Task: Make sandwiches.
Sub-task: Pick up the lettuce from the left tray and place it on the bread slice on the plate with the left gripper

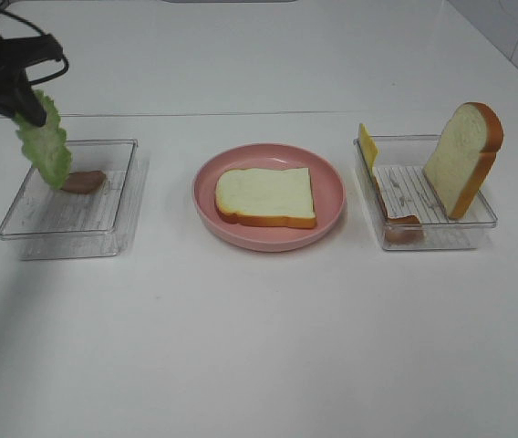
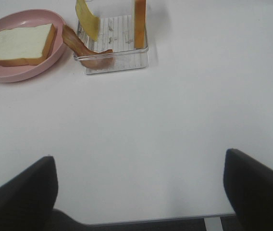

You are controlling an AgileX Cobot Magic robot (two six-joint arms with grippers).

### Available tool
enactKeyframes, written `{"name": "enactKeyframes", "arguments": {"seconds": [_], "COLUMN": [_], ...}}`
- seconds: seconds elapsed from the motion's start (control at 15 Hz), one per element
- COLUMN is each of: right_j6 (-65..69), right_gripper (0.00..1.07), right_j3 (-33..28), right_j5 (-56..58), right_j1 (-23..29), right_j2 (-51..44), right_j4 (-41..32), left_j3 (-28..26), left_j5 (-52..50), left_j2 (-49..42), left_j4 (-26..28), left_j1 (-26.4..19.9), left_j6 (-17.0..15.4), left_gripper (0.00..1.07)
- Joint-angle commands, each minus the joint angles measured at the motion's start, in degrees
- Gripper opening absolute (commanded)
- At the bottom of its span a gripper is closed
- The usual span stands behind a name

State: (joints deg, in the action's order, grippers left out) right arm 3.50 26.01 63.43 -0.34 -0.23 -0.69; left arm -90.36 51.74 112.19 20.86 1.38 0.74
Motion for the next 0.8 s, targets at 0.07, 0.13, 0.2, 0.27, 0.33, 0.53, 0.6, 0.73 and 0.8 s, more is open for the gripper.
{"name": "enactKeyframes", "arguments": {"seconds": [0.07, 0.13, 0.2, 0.27, 0.33, 0.53, 0.6, 0.73, 0.8], "right_j6": [-0.29, -0.29, -0.29, -0.29, -0.29, -0.29, -0.29, -0.29, -0.29], "right_gripper": [0.89, 0.89, 0.89, 0.89, 0.89, 0.89, 0.89, 0.89, 0.89], "right_j3": [-0.23, -0.23, -0.23, -0.23, -0.23, -0.23, -0.23, -0.23, -0.23], "right_j5": [-0.46, -0.46, -0.46, -0.46, -0.46, -0.46, -0.46, -0.46, -0.46], "right_j1": [-0.29, -0.29, -0.29, -0.29, -0.29, -0.29, -0.29, -0.29, -0.29], "right_j2": [-1.83, -1.83, -1.83, -1.83, -1.83, -1.83, -1.83, -1.83, -1.83], "right_j4": [-0.17, -0.17, -0.17, -0.17, -0.17, -0.17, -0.17, -0.17, -0.17], "left_j3": [-4.41, -5.16, -7.1, -9.45, -11.23, -14.67, -16.39, -17.59, -17.93], "left_j5": [0.63, -0.11, -1.6, -2.81, -3.09, -4.24, -5.84, -7.45, -8.71], "left_j2": [-0.63, -0.57, 0.17, 2.06, 3.61, 7.96, 10.6, 13.12, 14.61], "left_j4": [4.7, 5.44, 7.62, 11.57, 13.69, 17.13, 18.91, 21.54, 23.66], "left_j1": [4.07, 4.93, 6.82, 9.17, 10.71, 15.01, 17.53, 19.65, 21.03], "left_j6": [-0.11, -0.11, -0.11, -0.11, -0.11, -0.11, -0.11, -0.06, 0.11], "left_gripper": [0.0, 0.0, 0.0, 0.0, 0.0, 0.0, 0.0, 0.0, 0.0]}}
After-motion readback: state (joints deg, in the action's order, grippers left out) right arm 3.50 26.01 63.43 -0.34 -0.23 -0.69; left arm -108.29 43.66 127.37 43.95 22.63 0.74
